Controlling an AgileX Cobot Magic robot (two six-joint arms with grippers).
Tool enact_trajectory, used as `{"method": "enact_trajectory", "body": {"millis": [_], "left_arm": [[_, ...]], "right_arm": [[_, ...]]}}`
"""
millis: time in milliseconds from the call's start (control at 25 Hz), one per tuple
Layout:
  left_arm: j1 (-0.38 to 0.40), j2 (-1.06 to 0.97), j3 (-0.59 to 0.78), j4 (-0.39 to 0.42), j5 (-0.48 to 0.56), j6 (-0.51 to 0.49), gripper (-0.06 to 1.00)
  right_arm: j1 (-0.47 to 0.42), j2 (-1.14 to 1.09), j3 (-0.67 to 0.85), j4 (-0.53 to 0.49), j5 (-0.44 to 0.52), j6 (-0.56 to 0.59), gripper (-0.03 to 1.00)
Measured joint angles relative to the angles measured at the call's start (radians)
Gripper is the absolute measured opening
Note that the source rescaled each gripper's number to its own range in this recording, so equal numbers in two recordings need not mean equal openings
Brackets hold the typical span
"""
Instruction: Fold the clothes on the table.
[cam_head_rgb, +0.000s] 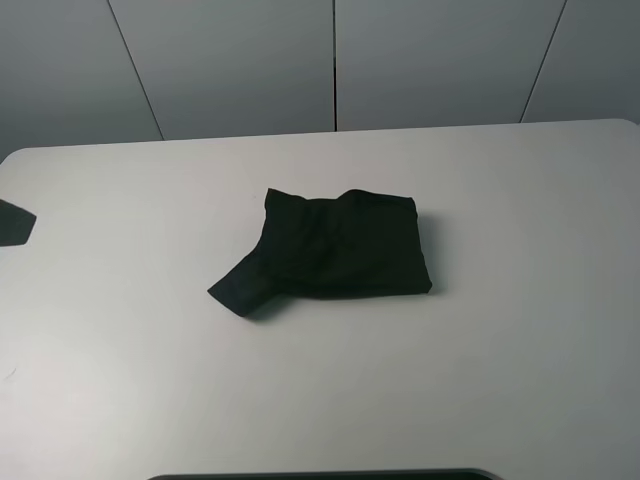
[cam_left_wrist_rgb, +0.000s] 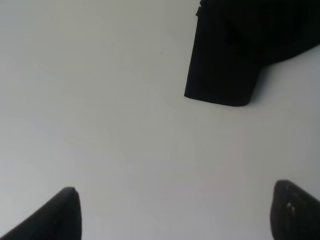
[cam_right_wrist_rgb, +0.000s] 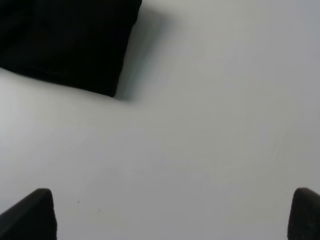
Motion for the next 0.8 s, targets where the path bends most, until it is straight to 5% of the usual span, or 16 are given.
{"method": "enact_trajectory", "body": {"millis": [480,800], "left_arm": [[0.0,-0.564,0.183,-0.006,0.098,-0.046,0.98],[0.0,-0.747,0.232,-0.014,0.1,-0.046,0.98]], "right_arm": [[0.0,-0.368,0.077,0.071,0.032,-0.102,1.0],[0.0,-0.461,0.089,0.133,0.015,-0.185,1.0]]}}
